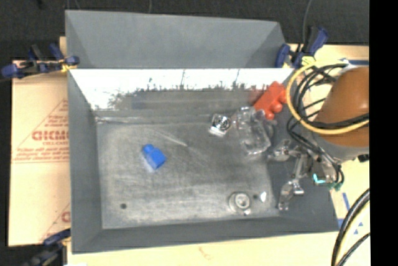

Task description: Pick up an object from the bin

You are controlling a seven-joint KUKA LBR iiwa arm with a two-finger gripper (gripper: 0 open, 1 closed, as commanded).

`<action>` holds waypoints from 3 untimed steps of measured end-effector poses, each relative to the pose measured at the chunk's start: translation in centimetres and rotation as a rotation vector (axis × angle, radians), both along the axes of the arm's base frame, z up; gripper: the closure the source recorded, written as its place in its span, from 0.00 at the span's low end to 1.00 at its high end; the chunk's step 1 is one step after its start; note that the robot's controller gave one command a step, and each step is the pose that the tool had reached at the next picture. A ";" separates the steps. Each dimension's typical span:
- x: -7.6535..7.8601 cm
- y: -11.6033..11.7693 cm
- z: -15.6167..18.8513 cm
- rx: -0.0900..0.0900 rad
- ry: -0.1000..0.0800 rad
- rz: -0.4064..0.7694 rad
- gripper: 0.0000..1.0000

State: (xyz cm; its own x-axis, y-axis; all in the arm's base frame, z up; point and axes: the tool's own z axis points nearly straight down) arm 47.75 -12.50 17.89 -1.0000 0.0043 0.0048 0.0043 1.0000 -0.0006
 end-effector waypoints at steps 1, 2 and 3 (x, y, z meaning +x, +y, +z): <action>0.8 5.6 -10.6 -0.002 -0.016 0.016 0.00; 1.0 5.5 -10.2 -0.004 -0.025 0.021 1.00; 2.2 0.9 5.7 -0.004 -0.015 0.278 1.00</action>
Offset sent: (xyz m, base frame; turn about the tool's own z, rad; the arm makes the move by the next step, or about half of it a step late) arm 0.0039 0.0567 -0.1075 -0.0167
